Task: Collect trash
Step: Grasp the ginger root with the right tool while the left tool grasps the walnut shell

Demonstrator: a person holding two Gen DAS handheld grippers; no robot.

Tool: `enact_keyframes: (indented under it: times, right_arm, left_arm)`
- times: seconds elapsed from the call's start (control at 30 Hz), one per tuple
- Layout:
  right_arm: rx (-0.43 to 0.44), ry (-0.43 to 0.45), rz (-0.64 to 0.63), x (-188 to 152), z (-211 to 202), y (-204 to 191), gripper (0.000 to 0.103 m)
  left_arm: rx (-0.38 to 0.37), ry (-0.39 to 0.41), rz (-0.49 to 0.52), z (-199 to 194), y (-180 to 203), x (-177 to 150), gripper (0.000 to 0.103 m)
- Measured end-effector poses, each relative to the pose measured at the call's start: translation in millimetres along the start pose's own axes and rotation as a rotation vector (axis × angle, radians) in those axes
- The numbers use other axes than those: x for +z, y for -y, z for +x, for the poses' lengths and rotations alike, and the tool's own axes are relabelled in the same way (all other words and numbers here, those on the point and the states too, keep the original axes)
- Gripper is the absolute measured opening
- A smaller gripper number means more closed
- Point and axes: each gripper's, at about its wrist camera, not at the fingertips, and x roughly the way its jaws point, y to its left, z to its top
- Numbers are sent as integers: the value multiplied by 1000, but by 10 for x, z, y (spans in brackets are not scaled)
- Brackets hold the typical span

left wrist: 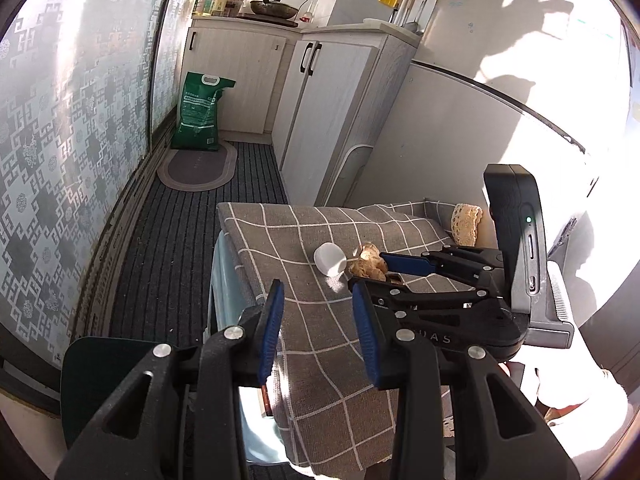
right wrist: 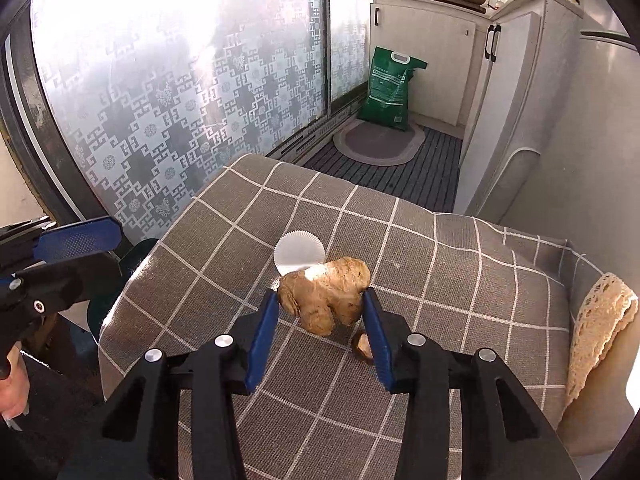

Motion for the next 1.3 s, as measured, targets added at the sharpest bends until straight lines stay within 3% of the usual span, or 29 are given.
enact_keyframes:
  times: [0.43, 0.83, 1.2, 1.3]
  right_arm:
    - [-89, 37, 58, -310, -594, 337, 43]
    - [-67, 34, 128, -737, -753, 533, 43]
    - [-60, 51, 165, -920, -859, 697, 43]
    - [-60, 54, 165, -941, -875, 714, 43]
  left_arm:
    - [-41, -74, 46, 491, 414, -77, 40]
    - [-26, -106, 34, 964, 673, -66, 39]
    - [55, -112, 81, 1213, 870, -41, 38]
    - [80, -115, 93, 1252, 906, -36, 32]
